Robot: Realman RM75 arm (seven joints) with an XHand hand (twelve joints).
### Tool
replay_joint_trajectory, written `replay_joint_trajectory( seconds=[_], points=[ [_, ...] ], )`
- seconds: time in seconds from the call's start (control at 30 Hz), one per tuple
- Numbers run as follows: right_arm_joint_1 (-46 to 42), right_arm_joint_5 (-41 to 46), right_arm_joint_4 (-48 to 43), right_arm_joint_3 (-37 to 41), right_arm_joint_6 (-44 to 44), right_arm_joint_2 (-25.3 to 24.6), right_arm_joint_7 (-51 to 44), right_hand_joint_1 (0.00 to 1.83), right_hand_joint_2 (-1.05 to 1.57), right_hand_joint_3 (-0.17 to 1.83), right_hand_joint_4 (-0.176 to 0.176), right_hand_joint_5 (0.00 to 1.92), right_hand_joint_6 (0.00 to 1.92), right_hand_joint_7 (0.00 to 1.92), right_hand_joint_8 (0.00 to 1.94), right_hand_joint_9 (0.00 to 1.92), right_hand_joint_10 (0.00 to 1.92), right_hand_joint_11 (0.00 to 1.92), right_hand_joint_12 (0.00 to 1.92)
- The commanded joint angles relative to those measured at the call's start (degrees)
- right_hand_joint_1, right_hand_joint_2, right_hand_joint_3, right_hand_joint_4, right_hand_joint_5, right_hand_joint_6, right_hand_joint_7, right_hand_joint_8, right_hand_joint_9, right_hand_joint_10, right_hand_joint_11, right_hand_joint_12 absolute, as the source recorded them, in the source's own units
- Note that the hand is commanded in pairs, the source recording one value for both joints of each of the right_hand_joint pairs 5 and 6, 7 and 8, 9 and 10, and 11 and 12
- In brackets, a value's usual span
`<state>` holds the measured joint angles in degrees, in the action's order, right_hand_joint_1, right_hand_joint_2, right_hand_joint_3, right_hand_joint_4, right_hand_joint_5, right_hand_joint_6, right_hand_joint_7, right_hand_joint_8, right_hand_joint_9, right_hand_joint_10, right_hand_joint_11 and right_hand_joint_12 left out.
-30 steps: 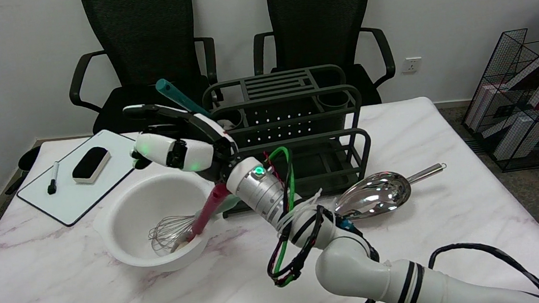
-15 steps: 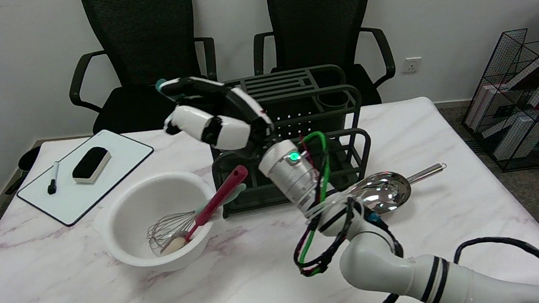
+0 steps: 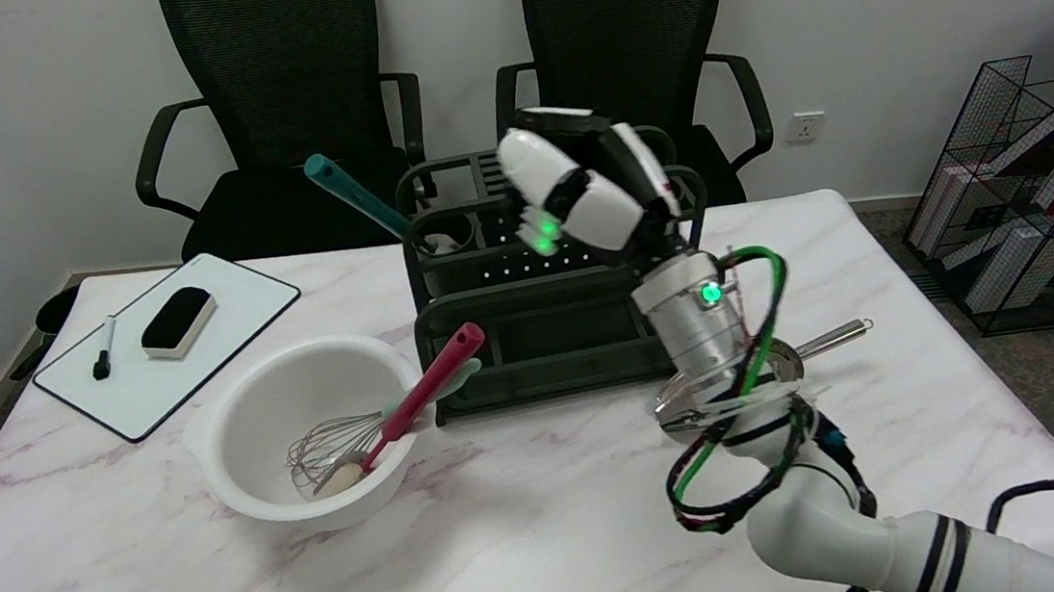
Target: Place the pink sponge bottle brush into the mixing bowl.
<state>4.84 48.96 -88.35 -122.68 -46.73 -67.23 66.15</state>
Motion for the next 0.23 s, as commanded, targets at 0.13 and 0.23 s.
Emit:
replay_joint_trajectory(
  seconds=[0.13,0.23],
  points=[
    [-7.2,0.2,3.7,7.0,-23.1,9.4,0.4,0.88,0.95,0.84,0.000,1.58,1.58,1.81,1.81,1.83,1.83,1.87,1.87],
    [-7.2,0.3,4.3,8.0,-23.2,9.3,0.5,0.88,0.96,0.84,0.000,1.60,1.60,1.82,1.82,1.84,1.84,1.88,1.88]
  ],
)
